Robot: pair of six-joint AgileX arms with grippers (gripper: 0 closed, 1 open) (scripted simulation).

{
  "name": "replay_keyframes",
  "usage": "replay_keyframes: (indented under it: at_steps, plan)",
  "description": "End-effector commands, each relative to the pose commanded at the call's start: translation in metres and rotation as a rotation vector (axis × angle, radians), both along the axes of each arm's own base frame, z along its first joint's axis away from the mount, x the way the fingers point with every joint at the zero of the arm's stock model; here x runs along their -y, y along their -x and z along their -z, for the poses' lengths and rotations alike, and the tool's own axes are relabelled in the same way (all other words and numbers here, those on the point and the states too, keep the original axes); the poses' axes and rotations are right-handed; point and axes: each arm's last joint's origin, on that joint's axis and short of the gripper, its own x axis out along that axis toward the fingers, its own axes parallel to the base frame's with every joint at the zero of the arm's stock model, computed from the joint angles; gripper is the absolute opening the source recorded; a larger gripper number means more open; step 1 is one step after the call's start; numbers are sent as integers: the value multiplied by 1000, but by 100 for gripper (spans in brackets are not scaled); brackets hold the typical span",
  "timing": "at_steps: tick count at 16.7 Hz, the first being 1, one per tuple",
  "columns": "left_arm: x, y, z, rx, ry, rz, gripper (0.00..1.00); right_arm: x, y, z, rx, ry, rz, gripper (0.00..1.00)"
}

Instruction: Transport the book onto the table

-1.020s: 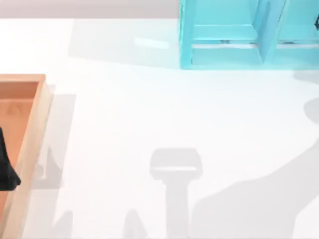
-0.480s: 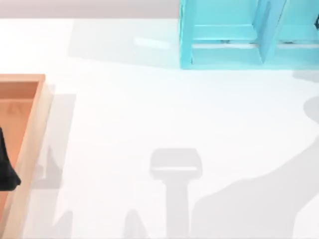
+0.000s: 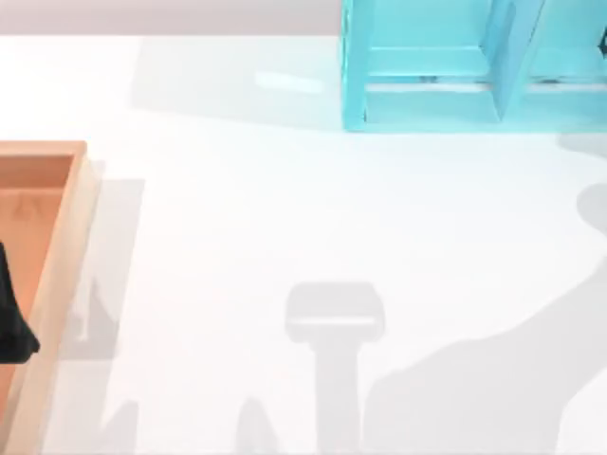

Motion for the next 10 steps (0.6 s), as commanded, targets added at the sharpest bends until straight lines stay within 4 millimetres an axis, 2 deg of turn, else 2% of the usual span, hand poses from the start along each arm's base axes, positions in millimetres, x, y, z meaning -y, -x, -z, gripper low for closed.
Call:
replay_keyframes:
  at_steps: [1, 2, 10]
  plan:
    - [0, 0, 0, 0, 0, 0, 100, 0, 0, 0, 0, 0, 0, 2]
    - [0, 0, 0, 0, 0, 0, 100, 0, 0, 0, 0, 0, 0, 0]
    - [0, 0, 0, 0, 0, 0, 100, 2, 1, -1, 1, 0, 5, 0]
